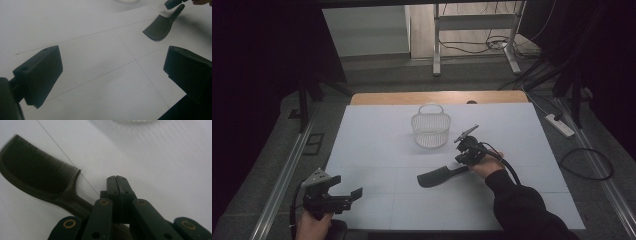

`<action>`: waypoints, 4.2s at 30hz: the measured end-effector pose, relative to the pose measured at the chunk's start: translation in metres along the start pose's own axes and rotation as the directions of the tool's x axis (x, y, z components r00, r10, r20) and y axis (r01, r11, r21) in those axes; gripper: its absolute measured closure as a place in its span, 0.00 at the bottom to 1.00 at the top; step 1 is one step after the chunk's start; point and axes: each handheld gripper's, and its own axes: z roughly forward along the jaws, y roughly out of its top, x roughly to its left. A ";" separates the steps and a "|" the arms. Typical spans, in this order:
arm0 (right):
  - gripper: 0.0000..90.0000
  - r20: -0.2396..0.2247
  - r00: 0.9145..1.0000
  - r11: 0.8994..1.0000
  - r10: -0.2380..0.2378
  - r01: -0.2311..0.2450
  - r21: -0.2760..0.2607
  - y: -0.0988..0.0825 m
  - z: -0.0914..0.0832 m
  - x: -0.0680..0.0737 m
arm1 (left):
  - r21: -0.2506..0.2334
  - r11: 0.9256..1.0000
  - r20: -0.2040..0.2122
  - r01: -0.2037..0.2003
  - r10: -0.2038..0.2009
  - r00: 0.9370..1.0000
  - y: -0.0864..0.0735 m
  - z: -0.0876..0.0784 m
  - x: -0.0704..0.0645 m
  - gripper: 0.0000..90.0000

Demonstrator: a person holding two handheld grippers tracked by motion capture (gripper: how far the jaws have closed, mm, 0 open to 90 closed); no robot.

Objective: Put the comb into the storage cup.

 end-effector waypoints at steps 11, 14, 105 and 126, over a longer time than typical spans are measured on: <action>0.99 -0.006 1.000 1.000 0.005 -0.005 0.014 -0.005 0.007 -0.003 | -0.001 1.000 0.001 0.001 -0.001 1.000 0.000 0.000 0.000 0.03; 0.99 -0.005 1.000 1.000 0.007 -0.007 0.014 -0.006 0.007 -0.003 | -0.001 1.000 0.001 0.001 -0.001 1.000 0.000 0.000 0.000 0.03; 0.37 0.023 0.998 0.994 0.050 -0.047 -0.103 -0.072 -0.065 0.038 | 0.009 1.000 -0.002 -0.006 0.006 1.000 0.001 0.002 -0.001 0.03; 0.00 0.003 0.999 0.995 0.042 -0.042 -0.096 -0.057 -0.060 0.044 | 0.010 1.000 -0.002 -0.002 0.002 1.000 0.001 0.002 -0.001 0.04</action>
